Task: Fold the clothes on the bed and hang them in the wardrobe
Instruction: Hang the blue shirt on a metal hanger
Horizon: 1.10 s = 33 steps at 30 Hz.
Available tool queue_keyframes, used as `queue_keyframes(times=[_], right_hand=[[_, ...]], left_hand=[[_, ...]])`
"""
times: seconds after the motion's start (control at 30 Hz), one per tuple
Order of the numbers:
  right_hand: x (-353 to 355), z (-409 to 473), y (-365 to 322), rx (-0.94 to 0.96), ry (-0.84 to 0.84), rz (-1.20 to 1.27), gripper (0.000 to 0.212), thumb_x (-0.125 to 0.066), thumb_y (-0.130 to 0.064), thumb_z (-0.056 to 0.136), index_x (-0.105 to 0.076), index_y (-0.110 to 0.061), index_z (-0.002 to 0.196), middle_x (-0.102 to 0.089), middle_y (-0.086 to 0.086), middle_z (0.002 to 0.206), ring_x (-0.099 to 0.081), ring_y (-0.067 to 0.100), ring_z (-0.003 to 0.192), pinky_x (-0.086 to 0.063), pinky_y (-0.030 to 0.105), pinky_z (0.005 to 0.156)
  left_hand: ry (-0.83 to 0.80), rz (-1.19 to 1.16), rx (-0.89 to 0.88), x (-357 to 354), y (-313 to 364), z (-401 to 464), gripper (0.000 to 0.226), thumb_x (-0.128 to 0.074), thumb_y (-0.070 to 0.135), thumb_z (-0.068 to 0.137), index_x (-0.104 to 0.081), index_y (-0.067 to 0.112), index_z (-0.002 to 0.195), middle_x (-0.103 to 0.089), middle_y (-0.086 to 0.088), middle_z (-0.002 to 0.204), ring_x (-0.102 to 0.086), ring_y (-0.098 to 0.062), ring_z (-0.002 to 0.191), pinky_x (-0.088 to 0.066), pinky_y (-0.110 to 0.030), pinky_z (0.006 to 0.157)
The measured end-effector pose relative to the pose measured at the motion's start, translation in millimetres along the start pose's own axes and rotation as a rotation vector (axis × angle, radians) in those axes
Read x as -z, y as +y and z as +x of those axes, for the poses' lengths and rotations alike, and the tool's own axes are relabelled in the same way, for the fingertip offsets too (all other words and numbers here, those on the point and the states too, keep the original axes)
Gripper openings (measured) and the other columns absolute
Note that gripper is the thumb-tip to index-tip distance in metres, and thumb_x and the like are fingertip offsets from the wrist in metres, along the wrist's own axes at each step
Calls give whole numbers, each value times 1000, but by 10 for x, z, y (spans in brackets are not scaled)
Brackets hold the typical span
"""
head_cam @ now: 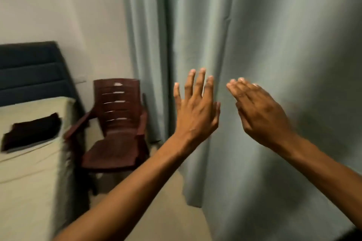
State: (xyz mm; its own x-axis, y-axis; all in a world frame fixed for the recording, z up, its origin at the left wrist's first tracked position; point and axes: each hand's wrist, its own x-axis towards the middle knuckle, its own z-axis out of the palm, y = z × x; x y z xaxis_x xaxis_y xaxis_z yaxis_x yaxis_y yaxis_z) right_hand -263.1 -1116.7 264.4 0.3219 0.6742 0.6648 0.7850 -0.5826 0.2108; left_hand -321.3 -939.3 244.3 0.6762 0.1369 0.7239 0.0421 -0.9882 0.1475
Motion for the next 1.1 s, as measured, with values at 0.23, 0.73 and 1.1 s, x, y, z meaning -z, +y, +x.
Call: queue_keyframes(times=[0.23, 0.73, 1.1], right_hand=[[-1664, 771, -741, 180, -156, 350, 58, -48, -3, 87, -48, -4, 144, -54, 16, 143, -50, 34, 135, -41, 49, 110], [-3703, 2348, -3172, 562, -417, 695, 45, -52, -7, 96, -49, -5, 141, -60, 16, 134, -53, 33, 128, -43, 44, 106], [-4608, 2823, -5625, 971, -682, 787, 54, -58, 2, 80, -55, -1, 133, -64, 19, 123, -59, 36, 113, -49, 46, 99]], left_hand=[[-267, 195, 406, -330, -1537, -541, 66, -44, 42, 98, -25, 17, 156, -6, -6, 167, 4, -25, 154, -6, -62, 120], [-238, 383, 1143, -104, -4170, -1589, 54, -45, 35, 100, -36, 18, 151, -19, -6, 164, -9, -25, 153, -14, -56, 118], [-284, 453, 1639, 334, -5600, -3066, 49, -42, 31, 102, -39, 18, 149, -27, -5, 161, -22, -26, 147, -22, -46, 114]])
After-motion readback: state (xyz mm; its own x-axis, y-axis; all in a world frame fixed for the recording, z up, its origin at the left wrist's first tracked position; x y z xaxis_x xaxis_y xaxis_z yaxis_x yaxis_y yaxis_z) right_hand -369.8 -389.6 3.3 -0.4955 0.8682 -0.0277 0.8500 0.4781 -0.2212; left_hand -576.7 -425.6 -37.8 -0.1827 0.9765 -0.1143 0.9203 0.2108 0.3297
